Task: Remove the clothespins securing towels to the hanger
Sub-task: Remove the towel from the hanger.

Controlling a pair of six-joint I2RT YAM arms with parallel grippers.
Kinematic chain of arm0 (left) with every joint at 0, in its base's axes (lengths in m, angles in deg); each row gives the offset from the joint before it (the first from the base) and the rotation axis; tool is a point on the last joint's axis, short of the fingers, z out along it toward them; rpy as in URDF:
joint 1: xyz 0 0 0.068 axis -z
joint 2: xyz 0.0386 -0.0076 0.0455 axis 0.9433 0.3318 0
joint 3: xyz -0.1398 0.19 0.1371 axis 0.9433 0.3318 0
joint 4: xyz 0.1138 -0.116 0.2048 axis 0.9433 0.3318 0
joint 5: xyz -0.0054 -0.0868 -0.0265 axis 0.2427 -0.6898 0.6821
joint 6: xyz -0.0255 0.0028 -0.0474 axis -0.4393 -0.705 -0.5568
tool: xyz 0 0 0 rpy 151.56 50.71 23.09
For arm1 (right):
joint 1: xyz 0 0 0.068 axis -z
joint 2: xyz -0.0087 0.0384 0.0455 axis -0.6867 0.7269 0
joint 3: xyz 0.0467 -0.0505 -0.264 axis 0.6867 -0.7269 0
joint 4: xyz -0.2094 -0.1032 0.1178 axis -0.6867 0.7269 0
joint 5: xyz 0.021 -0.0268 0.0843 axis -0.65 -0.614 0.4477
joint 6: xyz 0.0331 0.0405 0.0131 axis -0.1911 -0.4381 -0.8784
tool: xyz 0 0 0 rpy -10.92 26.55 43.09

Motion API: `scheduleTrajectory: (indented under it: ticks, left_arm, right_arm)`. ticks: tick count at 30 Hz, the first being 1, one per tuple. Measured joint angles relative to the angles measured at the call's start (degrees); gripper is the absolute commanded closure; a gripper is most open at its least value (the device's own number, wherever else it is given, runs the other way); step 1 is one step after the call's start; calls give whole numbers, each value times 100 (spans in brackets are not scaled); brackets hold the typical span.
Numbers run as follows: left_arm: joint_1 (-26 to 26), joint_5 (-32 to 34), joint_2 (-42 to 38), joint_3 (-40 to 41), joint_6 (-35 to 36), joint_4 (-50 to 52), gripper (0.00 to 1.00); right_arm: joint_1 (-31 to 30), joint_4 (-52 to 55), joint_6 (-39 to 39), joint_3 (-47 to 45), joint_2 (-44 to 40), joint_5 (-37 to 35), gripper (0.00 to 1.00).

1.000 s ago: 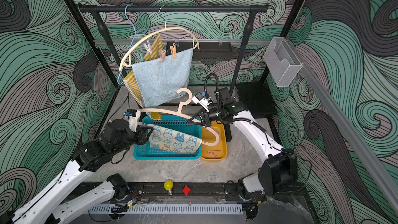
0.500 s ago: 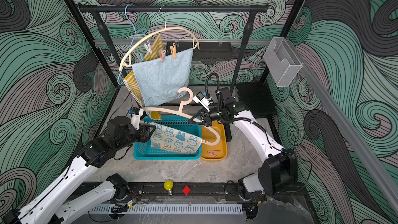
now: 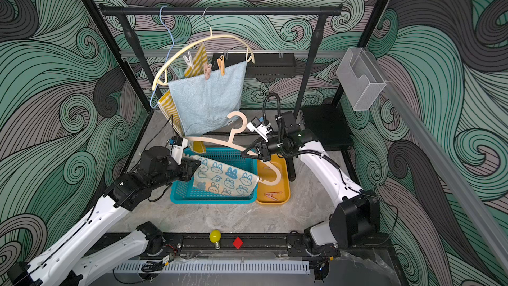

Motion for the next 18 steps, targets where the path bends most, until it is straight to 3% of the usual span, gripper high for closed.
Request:
scheduleTrajectory:
  ticks: [1, 18]
  left_arm:
    - [0, -11, 0, 13, 2, -17, 100]
    - [0, -321, 251, -238, -133, 153, 100]
  right_arm:
    - [0, 0, 0, 0, 0, 0, 98]
    - [0, -146, -234, 0, 13, -487, 100]
